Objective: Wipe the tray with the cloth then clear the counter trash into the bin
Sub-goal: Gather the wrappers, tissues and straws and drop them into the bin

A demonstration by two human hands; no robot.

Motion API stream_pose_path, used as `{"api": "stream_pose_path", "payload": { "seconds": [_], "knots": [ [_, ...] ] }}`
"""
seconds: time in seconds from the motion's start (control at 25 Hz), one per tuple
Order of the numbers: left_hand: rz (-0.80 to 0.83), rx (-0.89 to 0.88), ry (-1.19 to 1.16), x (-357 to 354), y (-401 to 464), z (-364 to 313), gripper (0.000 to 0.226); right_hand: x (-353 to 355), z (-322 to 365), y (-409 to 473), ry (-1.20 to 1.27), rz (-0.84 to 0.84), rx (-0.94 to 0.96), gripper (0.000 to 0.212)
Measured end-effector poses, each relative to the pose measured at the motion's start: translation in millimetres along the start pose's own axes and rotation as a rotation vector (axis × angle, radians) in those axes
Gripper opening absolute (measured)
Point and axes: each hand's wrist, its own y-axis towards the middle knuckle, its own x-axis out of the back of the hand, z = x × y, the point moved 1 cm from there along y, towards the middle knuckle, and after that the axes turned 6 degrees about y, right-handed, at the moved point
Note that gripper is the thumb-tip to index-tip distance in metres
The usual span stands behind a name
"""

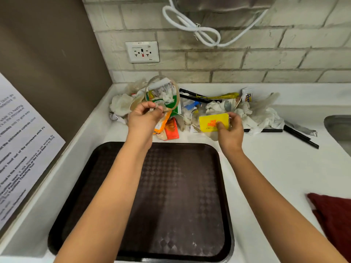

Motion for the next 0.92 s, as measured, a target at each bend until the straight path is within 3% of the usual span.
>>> {"api": "stream_pose_path", "payload": {
  "seconds": [0.32,0.64,0.92],
  "knots": [
    [0.338,0.119,-0.015,-6,-121,21,0.026,81,30,-88,0.059,-0.218,0.007,0.03],
    [0.397,0.107,0.264,12,-204,58,0.024,162,29,-184,-0.007,-0.356,0.092,0.029],
    [0.539,0.1,0.385,-30,-296,81,0.024,262,24,-226,0.01,-0.375,0.096,0.027]
  ]
}}
